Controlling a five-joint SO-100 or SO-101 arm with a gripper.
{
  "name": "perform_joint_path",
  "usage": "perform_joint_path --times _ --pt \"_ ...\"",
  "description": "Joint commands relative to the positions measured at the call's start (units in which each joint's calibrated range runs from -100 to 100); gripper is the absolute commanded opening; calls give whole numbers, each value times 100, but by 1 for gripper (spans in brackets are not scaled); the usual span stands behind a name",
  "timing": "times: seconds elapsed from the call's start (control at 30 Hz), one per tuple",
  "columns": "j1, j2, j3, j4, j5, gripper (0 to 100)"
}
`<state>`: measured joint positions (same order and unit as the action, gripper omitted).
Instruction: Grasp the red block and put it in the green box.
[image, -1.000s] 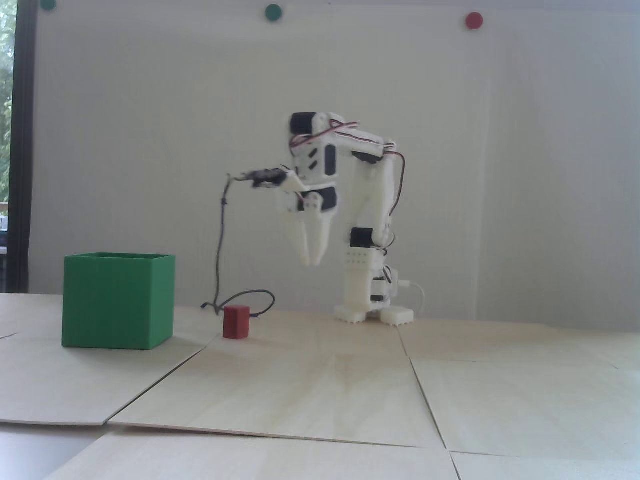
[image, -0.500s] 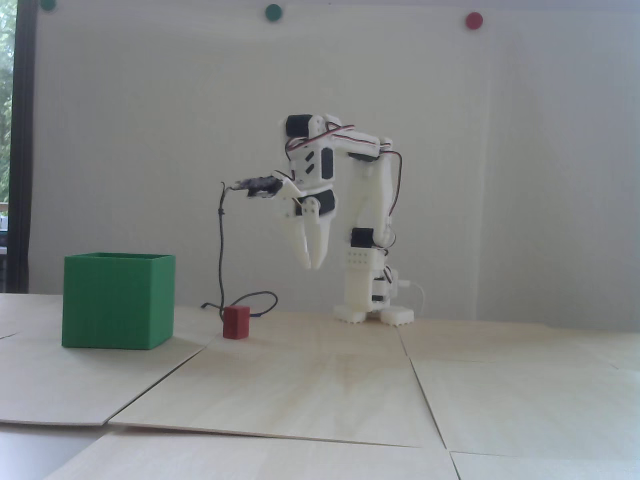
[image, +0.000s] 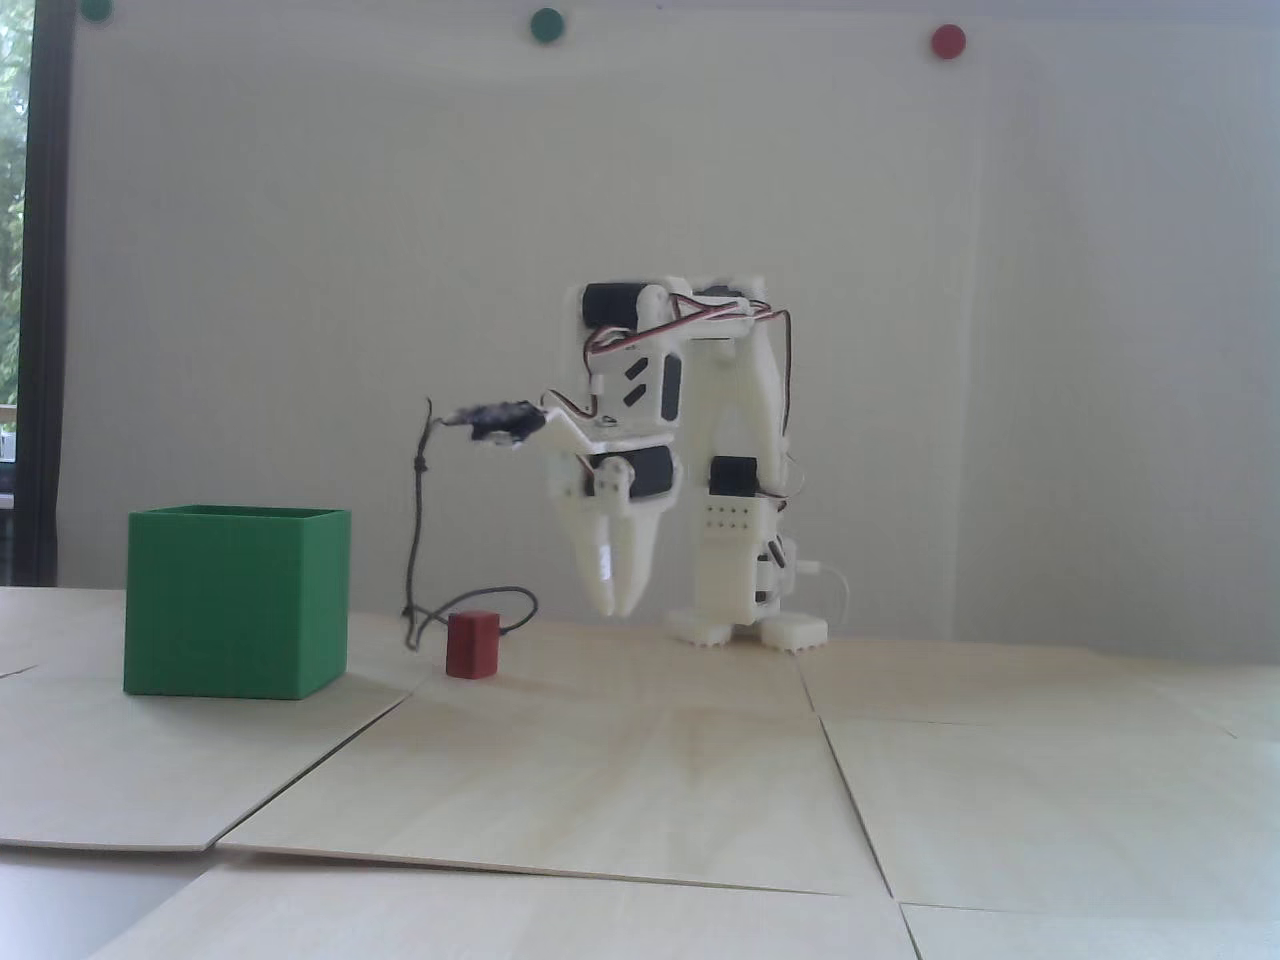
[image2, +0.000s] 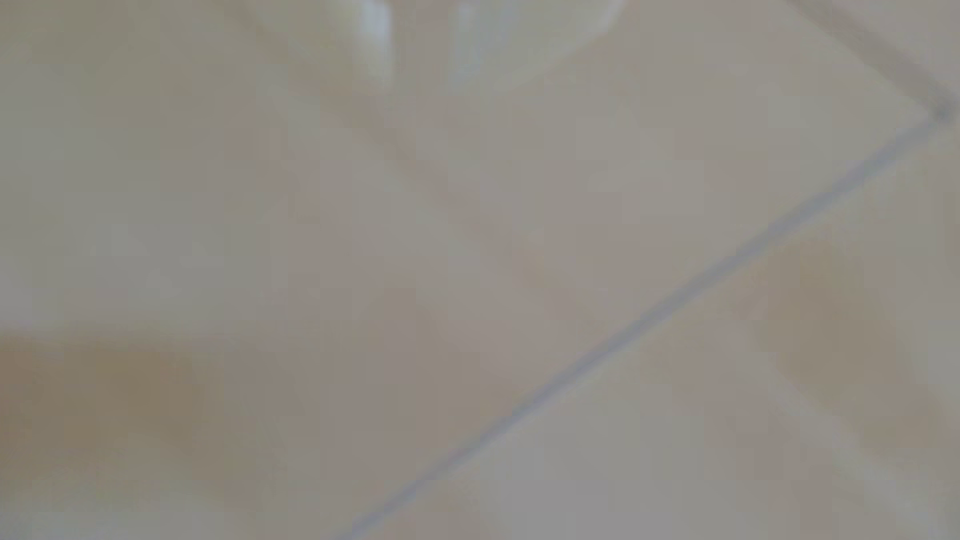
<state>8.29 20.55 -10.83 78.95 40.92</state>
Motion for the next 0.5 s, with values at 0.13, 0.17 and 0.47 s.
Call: perform_joint_path --times 0.13,0.17,0.47 --pt "164 -345 63 941 505 2" --pt "172 -464 178 1110 505 2" --pt "236 -1553 1438 1160 525 2"
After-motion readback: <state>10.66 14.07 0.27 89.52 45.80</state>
